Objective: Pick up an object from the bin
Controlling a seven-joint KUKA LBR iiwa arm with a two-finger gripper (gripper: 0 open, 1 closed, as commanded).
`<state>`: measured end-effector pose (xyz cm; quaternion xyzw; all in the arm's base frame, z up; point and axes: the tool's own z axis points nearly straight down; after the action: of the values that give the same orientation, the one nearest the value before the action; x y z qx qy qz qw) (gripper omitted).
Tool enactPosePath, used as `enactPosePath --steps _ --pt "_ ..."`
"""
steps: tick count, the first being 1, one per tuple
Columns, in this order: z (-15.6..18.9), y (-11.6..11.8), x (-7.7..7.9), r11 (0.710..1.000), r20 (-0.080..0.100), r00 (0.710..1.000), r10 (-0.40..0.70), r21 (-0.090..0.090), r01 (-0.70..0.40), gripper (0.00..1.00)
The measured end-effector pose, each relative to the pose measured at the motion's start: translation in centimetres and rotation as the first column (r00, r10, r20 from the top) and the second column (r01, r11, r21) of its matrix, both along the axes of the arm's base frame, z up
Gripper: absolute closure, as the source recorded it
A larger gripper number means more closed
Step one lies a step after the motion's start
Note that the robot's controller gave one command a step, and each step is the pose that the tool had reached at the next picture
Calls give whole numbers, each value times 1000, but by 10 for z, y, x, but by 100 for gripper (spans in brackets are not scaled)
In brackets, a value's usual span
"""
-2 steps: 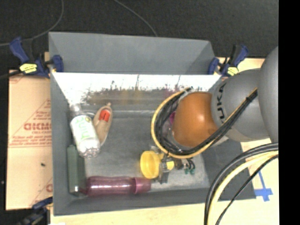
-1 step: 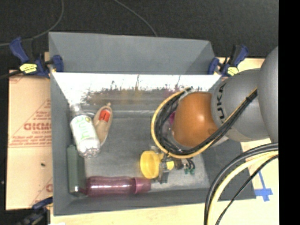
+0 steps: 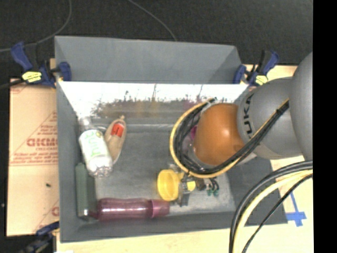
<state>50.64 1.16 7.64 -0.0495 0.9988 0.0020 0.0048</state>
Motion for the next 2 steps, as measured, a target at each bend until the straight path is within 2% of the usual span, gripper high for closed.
enactPosePath --steps 2 --pt "0 0 0 1000 0 1000 -2 0 2 100"
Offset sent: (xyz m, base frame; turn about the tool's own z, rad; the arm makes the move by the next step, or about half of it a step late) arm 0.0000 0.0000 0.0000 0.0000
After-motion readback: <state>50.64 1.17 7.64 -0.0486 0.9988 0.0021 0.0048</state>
